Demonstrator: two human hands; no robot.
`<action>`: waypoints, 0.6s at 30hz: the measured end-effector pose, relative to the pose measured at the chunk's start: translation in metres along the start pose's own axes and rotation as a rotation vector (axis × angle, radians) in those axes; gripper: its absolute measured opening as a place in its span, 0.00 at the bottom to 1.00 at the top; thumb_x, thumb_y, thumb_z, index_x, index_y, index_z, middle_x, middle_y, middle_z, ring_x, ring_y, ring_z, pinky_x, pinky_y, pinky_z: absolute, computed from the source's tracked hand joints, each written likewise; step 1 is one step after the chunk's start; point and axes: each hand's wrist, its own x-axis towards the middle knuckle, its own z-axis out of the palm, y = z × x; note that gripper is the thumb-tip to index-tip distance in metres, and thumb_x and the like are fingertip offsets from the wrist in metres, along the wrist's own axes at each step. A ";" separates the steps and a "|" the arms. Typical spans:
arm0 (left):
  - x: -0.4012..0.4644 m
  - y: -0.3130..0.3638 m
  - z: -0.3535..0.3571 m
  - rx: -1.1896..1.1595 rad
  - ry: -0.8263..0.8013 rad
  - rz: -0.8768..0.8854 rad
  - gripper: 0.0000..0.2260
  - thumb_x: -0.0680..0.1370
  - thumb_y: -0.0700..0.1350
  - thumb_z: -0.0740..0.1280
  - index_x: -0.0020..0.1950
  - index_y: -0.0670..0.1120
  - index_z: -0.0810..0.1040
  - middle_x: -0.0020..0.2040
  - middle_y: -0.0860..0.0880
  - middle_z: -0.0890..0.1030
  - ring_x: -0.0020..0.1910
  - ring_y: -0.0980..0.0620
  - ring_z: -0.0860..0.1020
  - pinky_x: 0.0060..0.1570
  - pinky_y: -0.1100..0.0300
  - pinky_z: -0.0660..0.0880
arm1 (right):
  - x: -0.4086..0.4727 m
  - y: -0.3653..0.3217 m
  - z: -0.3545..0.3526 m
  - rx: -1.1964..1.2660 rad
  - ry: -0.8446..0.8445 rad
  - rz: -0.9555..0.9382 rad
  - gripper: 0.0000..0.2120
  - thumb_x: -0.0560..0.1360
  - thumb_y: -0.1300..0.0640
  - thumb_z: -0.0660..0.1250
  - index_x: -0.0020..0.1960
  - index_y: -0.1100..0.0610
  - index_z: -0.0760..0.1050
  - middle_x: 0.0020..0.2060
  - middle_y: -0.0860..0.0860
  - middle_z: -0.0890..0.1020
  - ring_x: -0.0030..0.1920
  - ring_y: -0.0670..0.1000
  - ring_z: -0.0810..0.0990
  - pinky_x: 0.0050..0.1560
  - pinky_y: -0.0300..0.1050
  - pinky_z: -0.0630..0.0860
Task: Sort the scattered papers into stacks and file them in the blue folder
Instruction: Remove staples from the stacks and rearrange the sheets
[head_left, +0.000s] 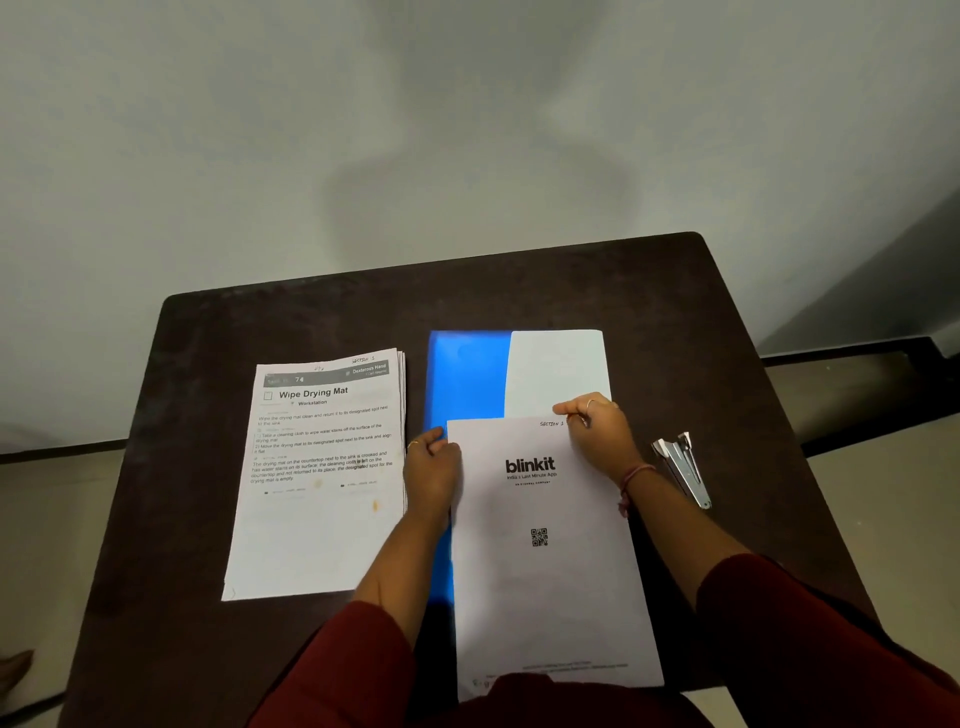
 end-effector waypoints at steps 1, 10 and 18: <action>-0.003 -0.002 -0.001 -0.006 -0.007 -0.018 0.12 0.76 0.35 0.62 0.58 0.44 0.75 0.49 0.49 0.78 0.46 0.52 0.76 0.49 0.62 0.73 | -0.001 0.001 0.000 -0.025 -0.003 0.005 0.14 0.76 0.66 0.61 0.56 0.58 0.81 0.55 0.55 0.80 0.58 0.56 0.75 0.59 0.39 0.65; -0.032 -0.004 0.004 -0.089 0.015 0.018 0.13 0.74 0.31 0.60 0.40 0.45 0.81 0.33 0.52 0.80 0.32 0.54 0.75 0.28 0.72 0.71 | -0.047 0.015 -0.051 -0.187 0.321 0.177 0.17 0.75 0.60 0.66 0.63 0.52 0.74 0.64 0.54 0.71 0.66 0.57 0.67 0.66 0.56 0.63; -0.036 -0.006 0.007 -0.220 0.004 -0.063 0.09 0.75 0.30 0.59 0.46 0.38 0.78 0.36 0.47 0.80 0.28 0.58 0.76 0.27 0.70 0.72 | -0.081 0.050 -0.064 -0.221 0.279 0.403 0.29 0.72 0.60 0.71 0.71 0.57 0.65 0.66 0.59 0.66 0.66 0.61 0.67 0.65 0.58 0.68</action>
